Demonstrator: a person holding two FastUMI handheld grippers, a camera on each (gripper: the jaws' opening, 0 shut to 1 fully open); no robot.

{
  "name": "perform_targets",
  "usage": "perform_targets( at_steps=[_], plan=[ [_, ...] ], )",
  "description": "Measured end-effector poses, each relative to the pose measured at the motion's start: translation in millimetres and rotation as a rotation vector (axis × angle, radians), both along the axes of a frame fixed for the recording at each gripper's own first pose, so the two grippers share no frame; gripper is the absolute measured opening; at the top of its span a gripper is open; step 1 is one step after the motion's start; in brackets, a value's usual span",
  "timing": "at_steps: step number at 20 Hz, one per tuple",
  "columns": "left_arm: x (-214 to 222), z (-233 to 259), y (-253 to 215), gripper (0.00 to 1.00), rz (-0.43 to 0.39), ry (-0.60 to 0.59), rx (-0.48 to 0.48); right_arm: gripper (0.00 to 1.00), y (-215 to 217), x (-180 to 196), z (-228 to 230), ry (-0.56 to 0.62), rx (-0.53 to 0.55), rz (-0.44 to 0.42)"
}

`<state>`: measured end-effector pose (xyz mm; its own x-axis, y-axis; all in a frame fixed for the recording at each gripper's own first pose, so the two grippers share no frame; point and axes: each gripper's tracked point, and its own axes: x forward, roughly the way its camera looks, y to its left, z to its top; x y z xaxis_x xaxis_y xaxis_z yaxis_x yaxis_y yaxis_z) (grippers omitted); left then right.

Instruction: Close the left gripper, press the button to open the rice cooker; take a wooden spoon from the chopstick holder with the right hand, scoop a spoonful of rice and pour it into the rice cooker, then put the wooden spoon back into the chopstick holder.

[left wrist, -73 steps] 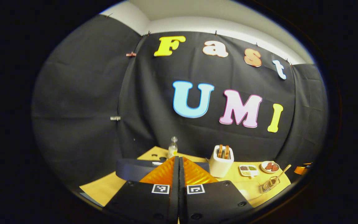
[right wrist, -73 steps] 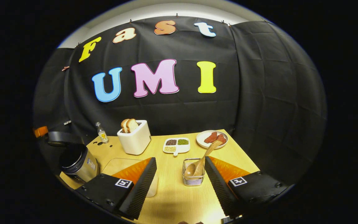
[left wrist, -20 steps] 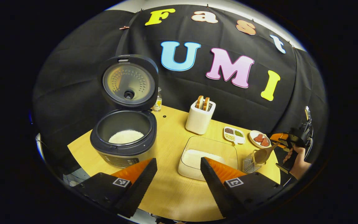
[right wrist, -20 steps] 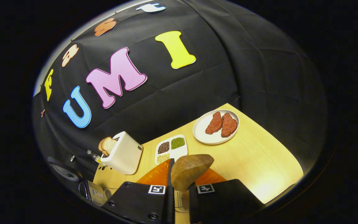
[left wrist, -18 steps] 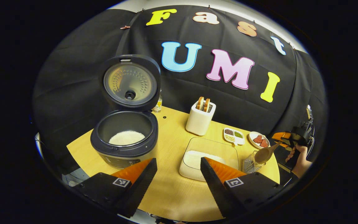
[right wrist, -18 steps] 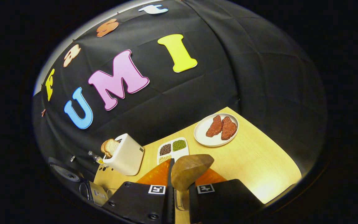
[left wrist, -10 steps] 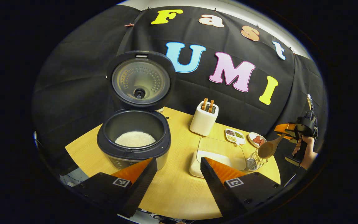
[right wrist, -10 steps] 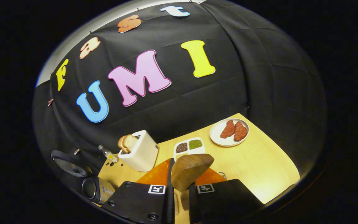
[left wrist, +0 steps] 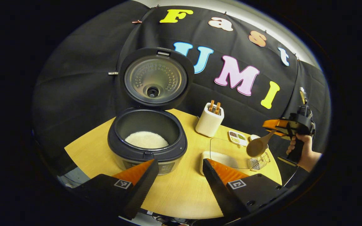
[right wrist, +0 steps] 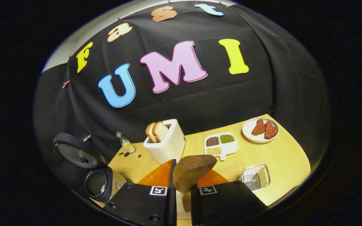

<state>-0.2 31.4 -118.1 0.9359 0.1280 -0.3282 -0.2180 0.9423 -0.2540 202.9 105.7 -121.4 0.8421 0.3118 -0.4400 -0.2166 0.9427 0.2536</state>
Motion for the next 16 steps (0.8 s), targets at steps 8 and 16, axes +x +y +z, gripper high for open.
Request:
perform_targets(
  at_steps=[8,16],
  plan=[
    [8,-24,14,0.95,-0.051,0.018,-0.042,0.22,15,-13,-83,0.116,-0.143,-0.004],
    [8,-36,33,0.95,-0.039,0.022,-0.071,0.22,54,-28,-114,0.202,-0.145,0.013]
  ],
)
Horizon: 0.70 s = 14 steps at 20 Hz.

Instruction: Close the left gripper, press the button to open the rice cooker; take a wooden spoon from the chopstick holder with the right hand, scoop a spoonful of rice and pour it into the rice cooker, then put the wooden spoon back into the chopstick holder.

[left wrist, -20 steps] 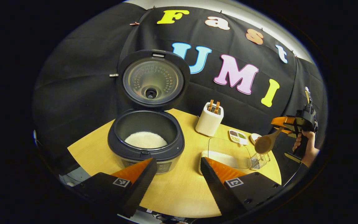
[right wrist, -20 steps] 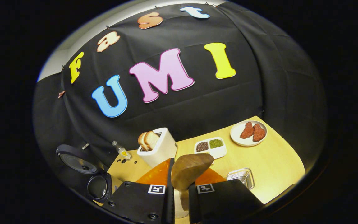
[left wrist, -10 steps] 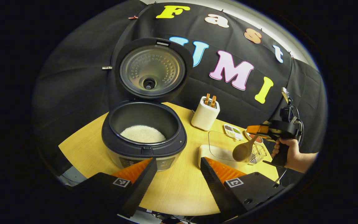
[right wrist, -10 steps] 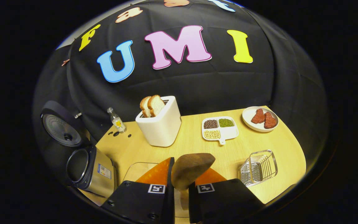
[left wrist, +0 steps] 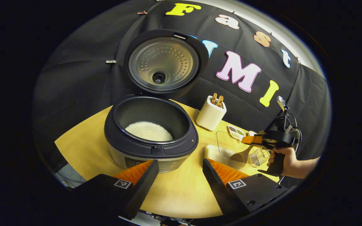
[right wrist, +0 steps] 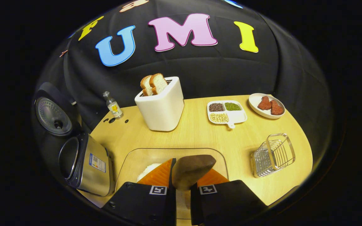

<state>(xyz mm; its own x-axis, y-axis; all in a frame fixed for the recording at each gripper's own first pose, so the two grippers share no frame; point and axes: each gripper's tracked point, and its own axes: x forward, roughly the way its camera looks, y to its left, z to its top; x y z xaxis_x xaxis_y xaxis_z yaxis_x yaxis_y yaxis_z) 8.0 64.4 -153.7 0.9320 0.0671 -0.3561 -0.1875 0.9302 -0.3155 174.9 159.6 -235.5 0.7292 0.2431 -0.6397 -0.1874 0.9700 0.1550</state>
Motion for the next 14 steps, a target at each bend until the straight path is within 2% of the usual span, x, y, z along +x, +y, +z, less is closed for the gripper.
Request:
perform_targets(
  at_steps=[5,10,14],
  plan=[
    [-4,4,17,0.95,0.024,-0.010,0.001,0.22,31,-1,-6,0.066,0.076,-0.033],
    [-8,3,25,0.95,0.041,-0.013,0.000,0.23,52,3,-6,0.158,0.211,-0.096],
    [-10,8,19,0.95,0.031,-0.019,-0.004,0.23,69,-1,7,0.203,0.328,-0.108]
  ],
)
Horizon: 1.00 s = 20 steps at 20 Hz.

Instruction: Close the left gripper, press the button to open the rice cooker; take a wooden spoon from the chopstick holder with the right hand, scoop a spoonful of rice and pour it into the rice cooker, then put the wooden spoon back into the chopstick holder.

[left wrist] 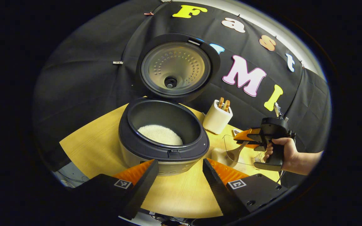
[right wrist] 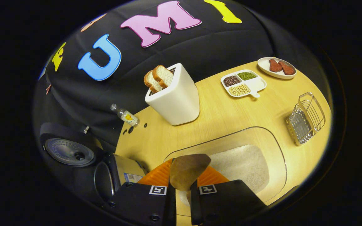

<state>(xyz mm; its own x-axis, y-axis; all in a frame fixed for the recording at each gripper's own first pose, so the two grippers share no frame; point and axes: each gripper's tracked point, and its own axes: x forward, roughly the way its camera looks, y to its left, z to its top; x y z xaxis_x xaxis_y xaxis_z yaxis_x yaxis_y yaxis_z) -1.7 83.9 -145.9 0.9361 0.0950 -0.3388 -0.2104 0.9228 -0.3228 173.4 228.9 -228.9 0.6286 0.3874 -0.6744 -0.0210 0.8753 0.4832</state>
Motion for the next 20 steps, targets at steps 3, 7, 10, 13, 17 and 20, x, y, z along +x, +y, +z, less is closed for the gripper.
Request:
perform_targets(
  at_steps=[3,7,10,13,17,20],
  plan=[
    [1,3,-7,0.95,-0.019,-0.005,0.015,0.23,-7,-1,3,-0.002,0.012,-0.009],
    [-1,8,-16,0.95,-0.040,-0.009,0.030,0.23,-36,-5,6,0.026,0.078,-0.100],
    [-3,8,-22,0.95,-0.056,-0.006,0.025,0.22,-58,-7,13,0.040,0.129,-0.166],
    [-4,8,-22,0.95,-0.062,-0.003,0.034,0.22,-75,-4,27,0.047,0.188,-0.236],
    [-5,17,-13,0.95,-0.035,-0.028,0.060,0.22,-88,2,54,0.058,0.302,-0.324],
    [-9,24,-5,0.95,-0.008,-0.045,0.066,0.22,-84,5,78,0.058,0.383,-0.345]
  ],
)
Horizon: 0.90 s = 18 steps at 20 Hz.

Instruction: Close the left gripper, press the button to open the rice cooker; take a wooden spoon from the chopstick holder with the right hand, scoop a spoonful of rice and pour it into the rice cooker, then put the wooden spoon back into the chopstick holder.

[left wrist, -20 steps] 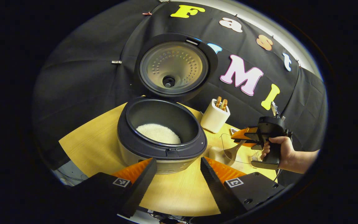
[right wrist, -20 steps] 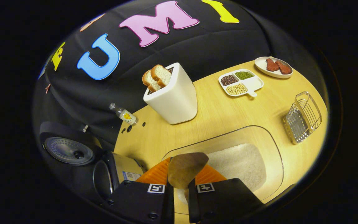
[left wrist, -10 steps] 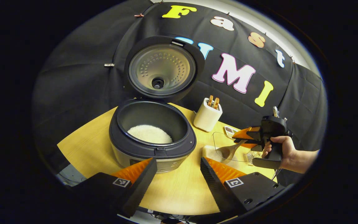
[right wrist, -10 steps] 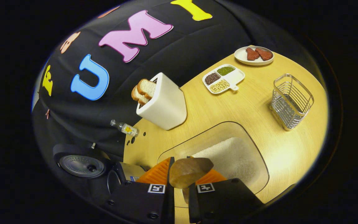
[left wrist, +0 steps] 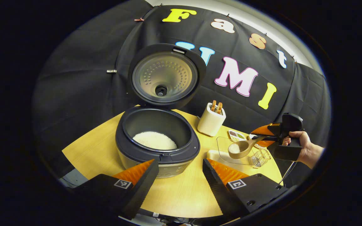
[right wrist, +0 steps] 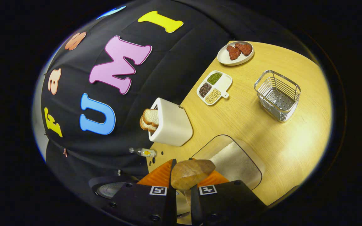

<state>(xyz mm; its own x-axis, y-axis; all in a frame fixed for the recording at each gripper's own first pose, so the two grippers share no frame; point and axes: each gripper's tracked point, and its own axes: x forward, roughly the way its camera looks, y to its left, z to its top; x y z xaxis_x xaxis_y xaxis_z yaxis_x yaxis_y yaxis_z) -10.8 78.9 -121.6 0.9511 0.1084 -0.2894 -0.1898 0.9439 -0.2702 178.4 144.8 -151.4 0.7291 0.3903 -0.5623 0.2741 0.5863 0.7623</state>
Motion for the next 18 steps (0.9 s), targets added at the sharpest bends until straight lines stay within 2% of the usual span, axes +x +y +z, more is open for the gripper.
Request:
perform_targets(
  at_steps=[4,6,7,8,12,13,14,18],
  plan=[
    [-6,10,11,0.95,0.024,-0.025,-0.014,0.22,20,1,36,-0.018,0.102,-0.012],
    [-10,14,18,0.95,0.033,-0.033,-0.004,0.22,40,1,57,-0.039,0.145,0.014],
    [-12,16,22,0.95,0.040,-0.037,-0.002,0.17,52,1,66,-0.050,0.155,0.036],
    [-14,18,26,0.95,0.047,-0.045,-0.006,0.22,63,-2,75,-0.064,0.159,0.059],
    [-25,18,41,0.95,0.092,-0.060,-0.033,0.22,116,-14,93,-0.092,0.164,0.144],
    [-28,16,44,0.92,0.104,-0.059,-0.041,0.22,131,-18,95,-0.097,0.164,0.171],
    [-30,14,48,0.95,0.119,-0.053,-0.045,0.22,145,-23,96,-0.100,0.161,0.196],
    [-41,16,67,0.95,0.175,-0.064,-0.069,0.22,200,-37,93,-0.138,0.116,0.296]
  ],
)
